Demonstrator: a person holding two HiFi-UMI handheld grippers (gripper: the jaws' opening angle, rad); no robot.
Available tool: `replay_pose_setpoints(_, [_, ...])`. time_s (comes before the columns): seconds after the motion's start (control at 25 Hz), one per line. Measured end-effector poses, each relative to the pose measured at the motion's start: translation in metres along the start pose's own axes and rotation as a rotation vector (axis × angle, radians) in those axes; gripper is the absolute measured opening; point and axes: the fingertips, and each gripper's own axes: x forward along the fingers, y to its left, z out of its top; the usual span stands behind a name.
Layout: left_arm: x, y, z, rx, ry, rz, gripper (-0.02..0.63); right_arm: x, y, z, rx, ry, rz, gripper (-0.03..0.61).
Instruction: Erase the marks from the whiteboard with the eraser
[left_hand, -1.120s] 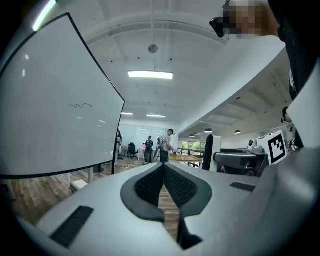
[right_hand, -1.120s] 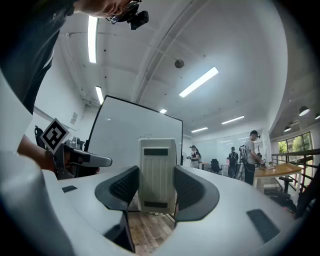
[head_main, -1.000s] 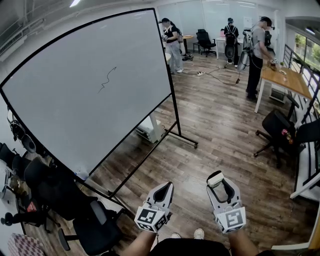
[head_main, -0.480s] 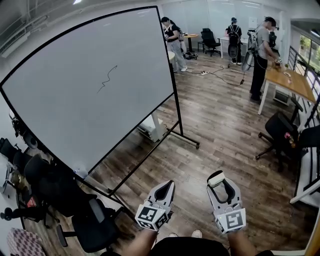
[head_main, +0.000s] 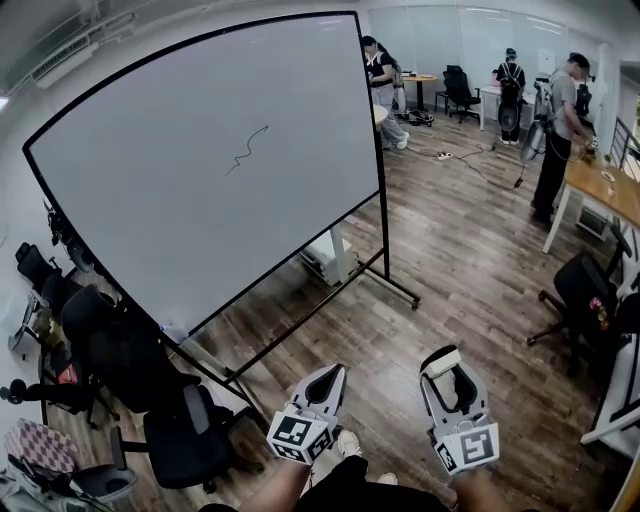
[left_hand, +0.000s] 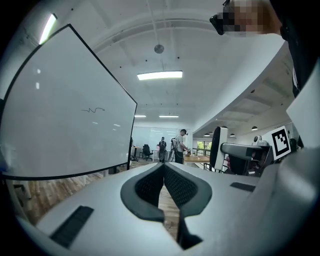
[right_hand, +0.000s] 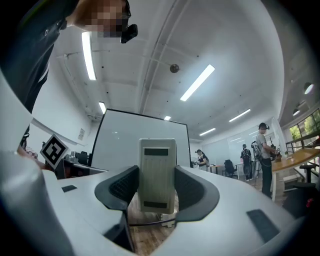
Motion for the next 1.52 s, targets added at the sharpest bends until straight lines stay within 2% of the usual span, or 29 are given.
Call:
replay_pose_setpoints(0.24, [0.023,0.045,0.004,0.006,0.002,0.050,0.020,0.058,-0.001,-0.009,-0.033,0.025,0.051,0.245])
replay_pose_setpoints(0.48, [0.056,0.105,0.019,0.038,-0.019,0.099,0.020,0.129,-0.010,-0.007,-0.077,0.005,0.085,0.245])
replay_pose_setpoints(0.68, [0.088,0.154,0.035,0.028,-0.035,0.115,0.020,0.196,-0.010,-0.007,-0.114,0.008,0.123,0.245])
replay_pose_setpoints(0.96, [0.107,0.224,0.060,0.060,-0.035,0.163,0.020,0.284,0.017,0.001,-0.117,-0.011,0.208,0.245])
replay_pose_setpoints(1.16, [0.110,0.274,0.066,0.117,-0.029,0.207,0.020,0.343,0.042,0.009,-0.114,-0.043,0.267,0.245])
replay_pose_setpoints(1.4, [0.111,0.323,0.081,0.126,-0.056,0.257,0.020,0.402,0.061,0.008,-0.115,-0.066,0.301,0.245])
replay_pose_setpoints(1.52, [0.114,0.333,0.086,0.114,-0.080,0.279,0.020,0.423,0.066,0.006,-0.125,-0.061,0.331,0.245])
